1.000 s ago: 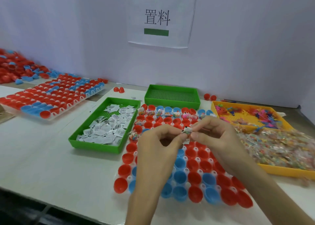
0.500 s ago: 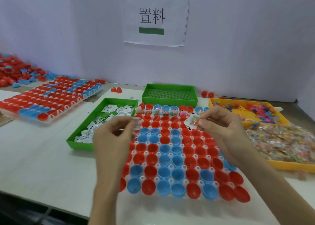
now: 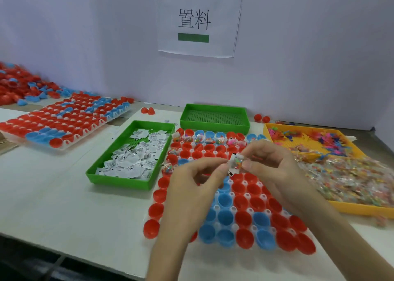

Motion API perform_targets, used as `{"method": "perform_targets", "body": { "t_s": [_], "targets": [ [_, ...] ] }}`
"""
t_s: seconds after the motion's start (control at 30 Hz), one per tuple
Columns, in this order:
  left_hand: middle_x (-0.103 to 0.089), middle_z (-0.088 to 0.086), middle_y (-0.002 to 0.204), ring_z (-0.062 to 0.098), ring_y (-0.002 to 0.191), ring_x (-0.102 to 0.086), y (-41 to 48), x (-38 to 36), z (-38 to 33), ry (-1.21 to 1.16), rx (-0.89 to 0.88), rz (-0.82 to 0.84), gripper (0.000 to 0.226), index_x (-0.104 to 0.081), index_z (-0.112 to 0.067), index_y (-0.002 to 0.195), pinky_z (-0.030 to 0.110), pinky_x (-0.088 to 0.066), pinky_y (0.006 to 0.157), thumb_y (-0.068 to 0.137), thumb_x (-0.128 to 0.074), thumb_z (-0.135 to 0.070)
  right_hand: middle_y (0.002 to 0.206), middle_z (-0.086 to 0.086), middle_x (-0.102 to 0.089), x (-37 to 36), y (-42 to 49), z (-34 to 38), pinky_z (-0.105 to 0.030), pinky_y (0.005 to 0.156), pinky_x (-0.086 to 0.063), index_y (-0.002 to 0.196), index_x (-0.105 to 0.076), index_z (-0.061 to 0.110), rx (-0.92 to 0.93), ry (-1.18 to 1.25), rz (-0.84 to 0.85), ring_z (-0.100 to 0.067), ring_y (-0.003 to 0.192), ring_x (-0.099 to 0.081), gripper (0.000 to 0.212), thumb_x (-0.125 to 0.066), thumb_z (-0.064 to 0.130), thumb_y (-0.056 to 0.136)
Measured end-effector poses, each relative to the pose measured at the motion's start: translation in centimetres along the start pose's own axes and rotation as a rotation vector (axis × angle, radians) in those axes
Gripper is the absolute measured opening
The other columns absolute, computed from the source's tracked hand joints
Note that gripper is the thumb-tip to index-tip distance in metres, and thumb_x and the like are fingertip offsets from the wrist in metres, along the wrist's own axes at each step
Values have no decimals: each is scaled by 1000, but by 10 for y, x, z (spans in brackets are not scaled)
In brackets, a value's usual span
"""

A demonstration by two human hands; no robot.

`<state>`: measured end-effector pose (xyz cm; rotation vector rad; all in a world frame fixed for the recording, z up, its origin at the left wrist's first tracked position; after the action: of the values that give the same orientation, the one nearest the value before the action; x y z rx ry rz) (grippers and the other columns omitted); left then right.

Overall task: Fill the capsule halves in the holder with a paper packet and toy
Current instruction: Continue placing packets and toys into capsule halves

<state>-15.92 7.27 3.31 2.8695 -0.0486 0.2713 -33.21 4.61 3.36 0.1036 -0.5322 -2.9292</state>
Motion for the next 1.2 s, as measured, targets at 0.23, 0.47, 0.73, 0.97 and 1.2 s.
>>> {"method": "perform_targets", "body": {
  "t_s": [0.23, 0.47, 0.73, 0.97, 1.2],
  "targets": [
    [-73, -11, 68, 5, 66, -68, 2, -2, 5, -9, -39, -121, 9, -79, -24, 77, 17, -53, 65, 83, -79, -17, 84, 0, -77, -6, -1, 3, -15, 73, -55, 85, -80, 28, -11, -152, 36, -10, 79, -73, 17, -77, 15, 74],
    [-74, -3, 68, 6, 60, -67, 5, 23, 13, -118, 1, -171, 8, -78, -31, 75, 15, -52, 58, 72, -79, -39, 78, 0, -75, 12, 1, -2, -22, 76, -57, 79, -78, 25, -24, -53, -76, -15, 77, -74, 12, -78, 21, 68],
    [-67, 6, 130, 17, 91, -64, 39, 136, 35, 411, 230, -476, 49, -68, -20, 124, 40, -49, 98, 78, -84, -15, 77, -1, -74, 35, 4, 0, -25, 78, -60, 77, -79, 22, -59, 32, -194, -17, 76, -73, 13, -74, 14, 68],
    [-75, -21, 96, -1, 81, -72, 15, 37, 10, 72, 49, -44, 24, -75, -37, 102, 13, -54, 62, 78, -80, -34, 76, -1, -72, 17, 4, -6, -22, 75, -58, 78, -78, 22, -62, -42, -61, -14, 73, -70, 13, -79, 19, 66],
    [-77, -8, 81, 9, 76, -74, 7, -19, -1, -129, -41, 60, 21, -80, -28, 87, 20, -58, 72, 82, -78, -8, 79, -6, -73, 5, 2, -3, -23, 70, -55, 78, -73, 18, -28, -117, 78, -16, 74, -69, 10, -82, 19, 72]
  ]
}}
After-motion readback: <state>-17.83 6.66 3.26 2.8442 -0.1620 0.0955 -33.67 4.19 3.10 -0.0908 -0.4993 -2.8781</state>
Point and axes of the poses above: each hand's wrist, its own y-axis towards the middle knuckle, its own x-axis out of the back of the hand, z = x × y, the point moved 8 cm from there along y, towards the middle knuckle
